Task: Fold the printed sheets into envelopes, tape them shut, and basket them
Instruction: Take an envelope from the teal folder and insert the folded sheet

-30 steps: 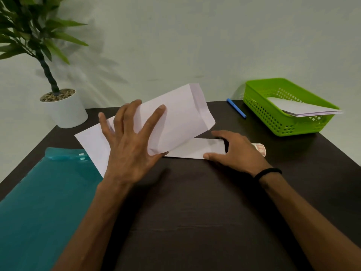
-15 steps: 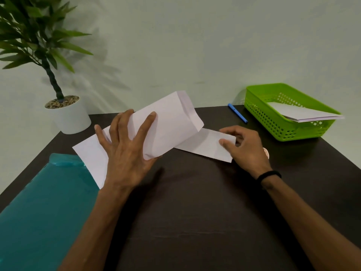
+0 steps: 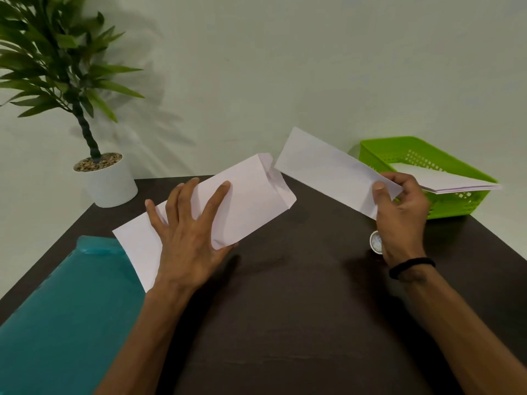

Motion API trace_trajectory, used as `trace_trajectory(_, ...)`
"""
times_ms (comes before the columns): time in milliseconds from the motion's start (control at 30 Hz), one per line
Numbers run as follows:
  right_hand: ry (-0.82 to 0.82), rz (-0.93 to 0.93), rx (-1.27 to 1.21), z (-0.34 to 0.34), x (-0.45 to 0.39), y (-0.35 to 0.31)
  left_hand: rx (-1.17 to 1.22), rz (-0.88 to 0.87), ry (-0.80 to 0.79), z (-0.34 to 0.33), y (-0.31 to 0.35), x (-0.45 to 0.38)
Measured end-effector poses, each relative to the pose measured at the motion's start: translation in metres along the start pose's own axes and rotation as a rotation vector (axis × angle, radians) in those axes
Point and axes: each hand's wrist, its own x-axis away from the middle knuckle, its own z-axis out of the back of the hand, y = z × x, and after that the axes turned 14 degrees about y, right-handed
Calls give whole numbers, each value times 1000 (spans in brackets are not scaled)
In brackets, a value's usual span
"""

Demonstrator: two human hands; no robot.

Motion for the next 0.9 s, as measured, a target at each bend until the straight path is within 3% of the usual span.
trace_trajectory(533,-303,97,106,7,-7,4,34,2,11,2,0,-1)
trace_trajectory(667,-404,102,159,9,-7,6,56,-79,-35,3,5,0)
trace_trajectory(800,-417,55,106,8,0,0,89,-188,-65,4,19,2)
trace_trajectory(900,-378,-83,1,5,7,-8,85,-219,-61,3,26,4)
